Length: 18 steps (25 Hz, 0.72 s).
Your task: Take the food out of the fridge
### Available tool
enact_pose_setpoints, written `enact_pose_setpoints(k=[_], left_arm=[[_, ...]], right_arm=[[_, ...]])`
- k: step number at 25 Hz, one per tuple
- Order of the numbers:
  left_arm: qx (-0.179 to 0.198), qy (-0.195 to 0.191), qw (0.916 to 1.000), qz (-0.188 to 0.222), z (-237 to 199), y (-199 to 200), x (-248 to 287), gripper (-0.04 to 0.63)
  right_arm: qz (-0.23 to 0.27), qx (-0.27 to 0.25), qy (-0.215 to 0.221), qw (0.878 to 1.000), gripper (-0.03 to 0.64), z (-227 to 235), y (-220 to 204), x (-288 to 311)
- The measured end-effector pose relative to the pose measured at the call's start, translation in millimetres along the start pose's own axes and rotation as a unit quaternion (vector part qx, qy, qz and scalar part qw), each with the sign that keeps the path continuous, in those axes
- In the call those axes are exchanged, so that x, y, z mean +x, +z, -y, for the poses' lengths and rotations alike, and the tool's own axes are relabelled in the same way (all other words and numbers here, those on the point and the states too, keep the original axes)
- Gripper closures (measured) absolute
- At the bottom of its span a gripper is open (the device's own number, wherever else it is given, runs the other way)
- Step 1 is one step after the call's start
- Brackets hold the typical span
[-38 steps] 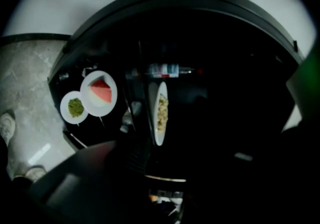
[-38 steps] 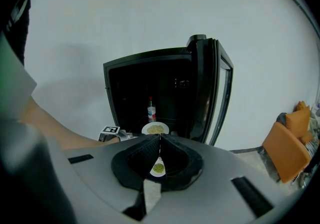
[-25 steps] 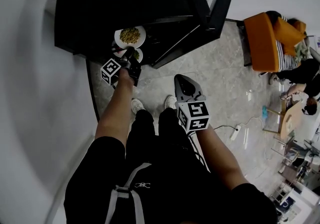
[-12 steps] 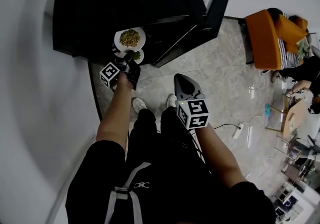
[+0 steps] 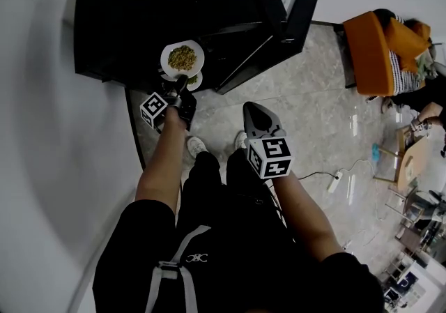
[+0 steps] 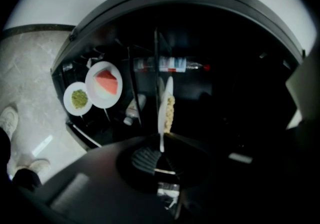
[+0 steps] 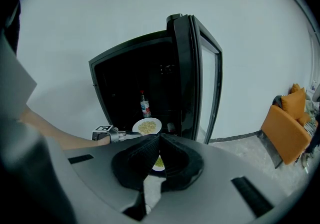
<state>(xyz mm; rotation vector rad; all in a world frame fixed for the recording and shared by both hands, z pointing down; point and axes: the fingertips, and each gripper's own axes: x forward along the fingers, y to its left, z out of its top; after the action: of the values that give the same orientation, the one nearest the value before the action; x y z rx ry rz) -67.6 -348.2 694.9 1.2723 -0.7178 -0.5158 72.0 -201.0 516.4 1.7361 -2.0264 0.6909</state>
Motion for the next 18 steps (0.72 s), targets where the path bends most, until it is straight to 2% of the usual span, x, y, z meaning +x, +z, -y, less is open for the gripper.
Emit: enact_pose_setpoints(k=[4, 7, 13, 18], left_arm=[[0.005, 0.008, 0.9999, 0.008, -2, 5, 6, 0.537], [0.003, 0.009, 0.9999, 0.008, 0, 8, 11, 0.575], [0.015, 0.006, 0.9998, 0.009, 6, 10, 12, 0.583], [0.032, -0.015, 0.9993, 0.009, 19, 6, 2, 0.584]], right_arm=[[-0.003, 0.003, -0.004, 1.0, 0.618, 2, -2, -2], [-0.004, 0.008, -0.01, 1.0, 0.618, 6, -5, -6], [-0.004, 0.011, -0.019, 1.0, 0.618, 15, -5, -12], [0.0, 0.022, -0.01, 1.0, 0.618, 17, 1, -12]])
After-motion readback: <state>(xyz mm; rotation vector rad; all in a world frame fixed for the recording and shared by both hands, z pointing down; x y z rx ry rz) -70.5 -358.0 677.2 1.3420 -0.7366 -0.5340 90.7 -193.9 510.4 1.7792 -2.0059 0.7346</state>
